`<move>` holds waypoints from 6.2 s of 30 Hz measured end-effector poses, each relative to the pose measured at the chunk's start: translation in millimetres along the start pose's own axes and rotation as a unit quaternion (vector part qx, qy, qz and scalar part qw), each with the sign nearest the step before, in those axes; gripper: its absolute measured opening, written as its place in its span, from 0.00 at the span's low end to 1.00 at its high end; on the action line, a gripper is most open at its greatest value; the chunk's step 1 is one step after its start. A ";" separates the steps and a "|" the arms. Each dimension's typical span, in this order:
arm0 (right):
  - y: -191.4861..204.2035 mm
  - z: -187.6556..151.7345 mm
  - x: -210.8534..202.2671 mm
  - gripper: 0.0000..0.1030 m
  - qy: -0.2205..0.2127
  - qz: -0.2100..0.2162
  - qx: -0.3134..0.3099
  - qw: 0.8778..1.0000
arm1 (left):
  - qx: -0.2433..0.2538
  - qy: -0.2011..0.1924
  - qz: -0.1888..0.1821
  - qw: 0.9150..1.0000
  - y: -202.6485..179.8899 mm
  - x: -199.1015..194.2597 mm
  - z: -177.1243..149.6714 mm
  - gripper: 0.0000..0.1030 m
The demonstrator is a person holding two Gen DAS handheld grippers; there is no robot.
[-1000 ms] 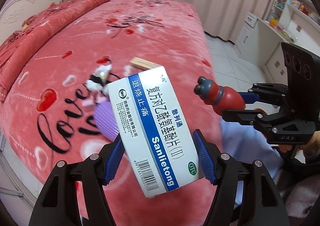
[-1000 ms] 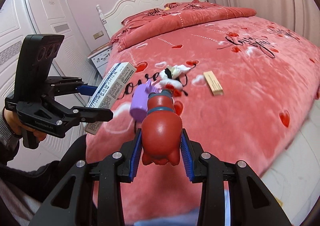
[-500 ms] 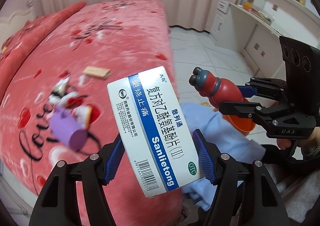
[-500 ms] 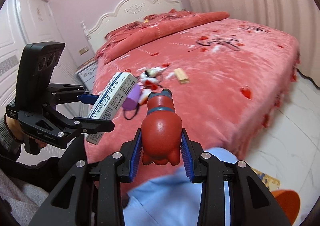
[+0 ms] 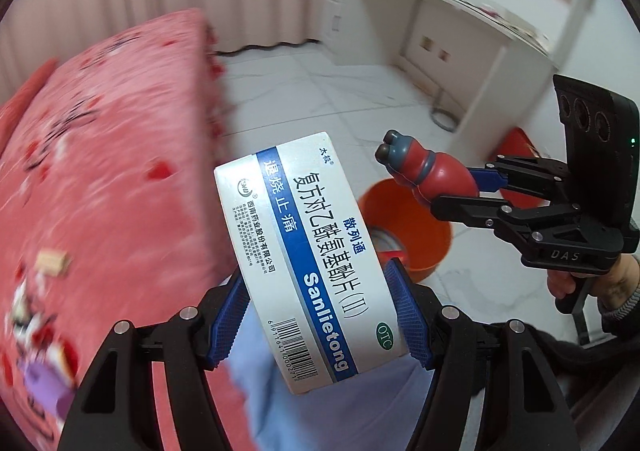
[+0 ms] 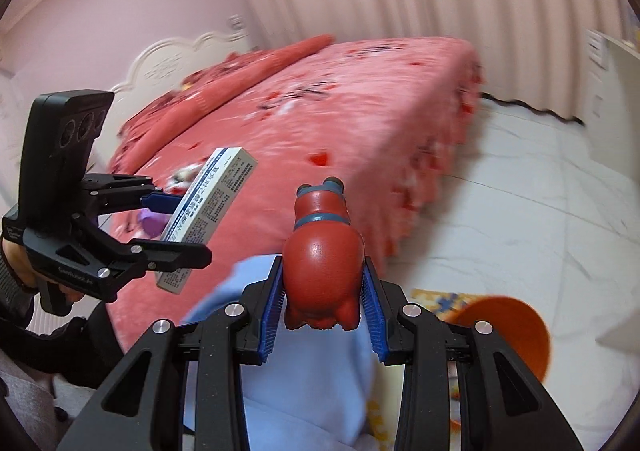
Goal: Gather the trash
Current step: 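Lift the toy figure and Sanlietong box and carry them toward the orange bin, then open both tools to drop the toy and box into the orange bin, then move both open tools back over the bed toward the remaining items, then grasp the white plush toy with the right tool while the left grasps the tissue bundle, then carry the tissue bundle and plush toy over the orange bin with both tools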
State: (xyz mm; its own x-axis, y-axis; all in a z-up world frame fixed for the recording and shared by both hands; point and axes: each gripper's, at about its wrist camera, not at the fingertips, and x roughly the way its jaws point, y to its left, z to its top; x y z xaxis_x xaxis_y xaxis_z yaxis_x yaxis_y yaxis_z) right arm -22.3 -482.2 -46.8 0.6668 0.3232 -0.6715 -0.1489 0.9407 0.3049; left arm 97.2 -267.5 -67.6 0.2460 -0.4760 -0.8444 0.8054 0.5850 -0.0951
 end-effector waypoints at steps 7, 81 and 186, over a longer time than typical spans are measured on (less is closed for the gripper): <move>-82.6 -31.3 -13.9 0.36 0.006 -0.066 0.074 0.995 | 0.042 0.022 -0.057 0.997 -47.6 60.2 35.3 0.66; 158.6 56.1 99.5 0.56 0.042 0.127 -0.126 0.983 | -0.212 -0.048 0.170 0.961 103.1 -100.1 -99.3 0.94; 211.0 66.6 147.9 0.30 0.080 0.204 -0.173 0.960 | -0.145 -0.039 0.087 0.985 171.5 -120.7 -119.5 0.42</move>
State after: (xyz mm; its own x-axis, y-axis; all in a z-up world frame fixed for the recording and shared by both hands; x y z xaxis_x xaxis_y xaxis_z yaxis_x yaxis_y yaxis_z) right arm 93.5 -242.8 -36.9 0.3845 0.6570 -0.6484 -0.6259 0.7019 0.3400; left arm 141.1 -31.3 -45.1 0.4161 -0.3949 -0.8191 0.5625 0.8195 -0.1094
